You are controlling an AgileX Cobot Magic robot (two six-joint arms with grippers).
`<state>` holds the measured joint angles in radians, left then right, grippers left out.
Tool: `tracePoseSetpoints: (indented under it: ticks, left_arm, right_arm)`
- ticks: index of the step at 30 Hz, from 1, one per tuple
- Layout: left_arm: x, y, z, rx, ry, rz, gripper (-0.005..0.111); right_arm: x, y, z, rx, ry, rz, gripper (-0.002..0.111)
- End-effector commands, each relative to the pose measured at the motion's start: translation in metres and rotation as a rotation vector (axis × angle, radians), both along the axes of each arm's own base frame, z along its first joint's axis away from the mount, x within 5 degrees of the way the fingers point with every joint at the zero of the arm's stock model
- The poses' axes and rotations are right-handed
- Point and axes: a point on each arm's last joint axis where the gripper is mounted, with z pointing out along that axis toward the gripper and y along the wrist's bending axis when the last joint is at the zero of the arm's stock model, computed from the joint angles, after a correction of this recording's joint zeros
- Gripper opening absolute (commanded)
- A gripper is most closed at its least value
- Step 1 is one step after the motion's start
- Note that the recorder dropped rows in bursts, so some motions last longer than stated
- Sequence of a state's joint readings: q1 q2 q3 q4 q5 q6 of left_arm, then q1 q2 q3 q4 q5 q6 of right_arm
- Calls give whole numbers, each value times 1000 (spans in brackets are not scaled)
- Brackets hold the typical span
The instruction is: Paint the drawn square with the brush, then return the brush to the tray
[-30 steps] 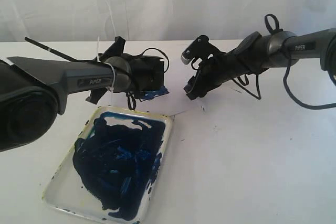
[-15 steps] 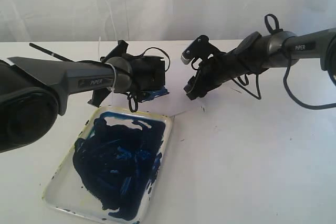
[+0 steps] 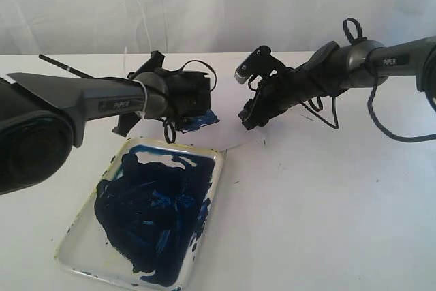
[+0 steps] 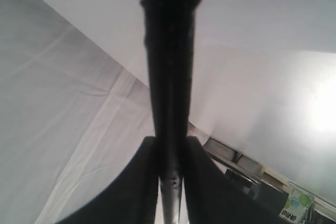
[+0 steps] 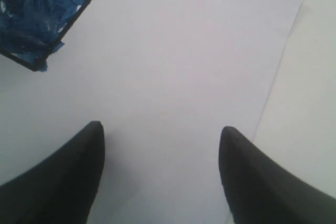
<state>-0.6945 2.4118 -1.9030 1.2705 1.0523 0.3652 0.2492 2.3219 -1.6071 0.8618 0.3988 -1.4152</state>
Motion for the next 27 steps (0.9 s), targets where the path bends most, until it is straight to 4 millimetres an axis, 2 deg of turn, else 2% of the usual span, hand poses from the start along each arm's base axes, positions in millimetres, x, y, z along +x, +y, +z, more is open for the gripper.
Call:
tracePoseSetpoints:
  ticks: [1, 6, 9, 11, 13, 20, 27]
  left_arm:
    - [5, 12, 4, 32, -41, 42, 0]
    - [7, 10, 6, -20, -119, 50, 0]
    - [5, 1, 9, -56, -171, 27, 0]
    - [1, -7, 7, -48, -133, -7, 0]
    - [0, -4, 2, 21, -67, -20, 0]
    - [15, 24, -1, 18, -57, 51, 0]
    - [16, 23, -2, 8, -49, 42, 0]
  right_arm:
    - [-4, -1, -19, -54, 29, 47, 60]
    - [-4, -1, -19, -54, 29, 47, 60]
    - [-4, -1, -19, -54, 29, 47, 60]
    - [-4, -1, -19, -56, 29, 48, 60]
    - [-4, -1, -19, -56, 29, 48, 60]
    - [-4, -1, -19, -57, 28, 50, 60]
    - [-4, -1, -19, -57, 28, 50, 60]
